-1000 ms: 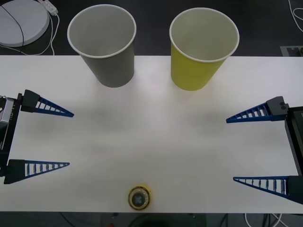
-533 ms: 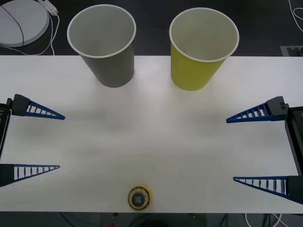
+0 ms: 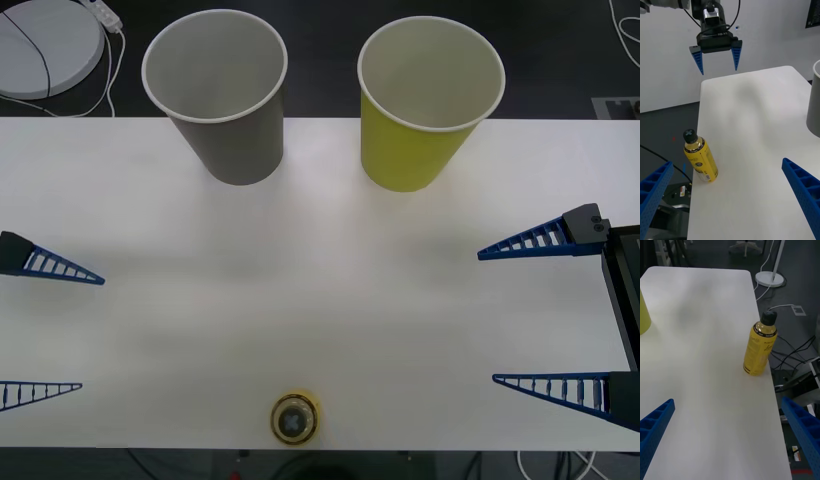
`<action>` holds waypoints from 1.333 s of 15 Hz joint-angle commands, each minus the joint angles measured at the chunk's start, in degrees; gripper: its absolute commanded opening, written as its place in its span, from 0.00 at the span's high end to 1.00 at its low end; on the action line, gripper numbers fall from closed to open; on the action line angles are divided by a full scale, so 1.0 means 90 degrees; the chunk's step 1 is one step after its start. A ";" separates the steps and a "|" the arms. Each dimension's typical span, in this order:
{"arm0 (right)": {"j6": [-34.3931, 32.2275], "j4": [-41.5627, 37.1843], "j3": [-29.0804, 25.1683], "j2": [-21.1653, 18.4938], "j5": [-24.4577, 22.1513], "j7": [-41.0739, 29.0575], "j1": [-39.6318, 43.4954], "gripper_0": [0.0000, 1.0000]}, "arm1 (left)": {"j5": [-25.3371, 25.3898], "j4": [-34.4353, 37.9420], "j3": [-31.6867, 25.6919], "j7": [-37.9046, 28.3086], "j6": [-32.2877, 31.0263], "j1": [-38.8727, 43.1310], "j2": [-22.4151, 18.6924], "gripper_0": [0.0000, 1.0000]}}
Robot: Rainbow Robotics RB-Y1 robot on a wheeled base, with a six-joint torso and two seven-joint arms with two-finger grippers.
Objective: Put the can into the green bin and the plastic bottle into the gray bin
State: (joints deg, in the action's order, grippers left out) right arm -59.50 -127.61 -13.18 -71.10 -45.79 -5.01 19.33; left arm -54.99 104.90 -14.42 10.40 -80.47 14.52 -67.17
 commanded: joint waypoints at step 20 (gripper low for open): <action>0.0000 -0.0001 0.0000 0.0000 0.0000 0.0000 0.0001 0.00 | -0.0862 0.0073 0.0606 0.1022 0.0485 0.0994 0.1321 0.00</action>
State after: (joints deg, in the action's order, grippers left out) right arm -59.50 -127.61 -13.18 -71.10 -45.79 -5.01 19.34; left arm -61.99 105.58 -9.12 19.46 -76.48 23.47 -55.86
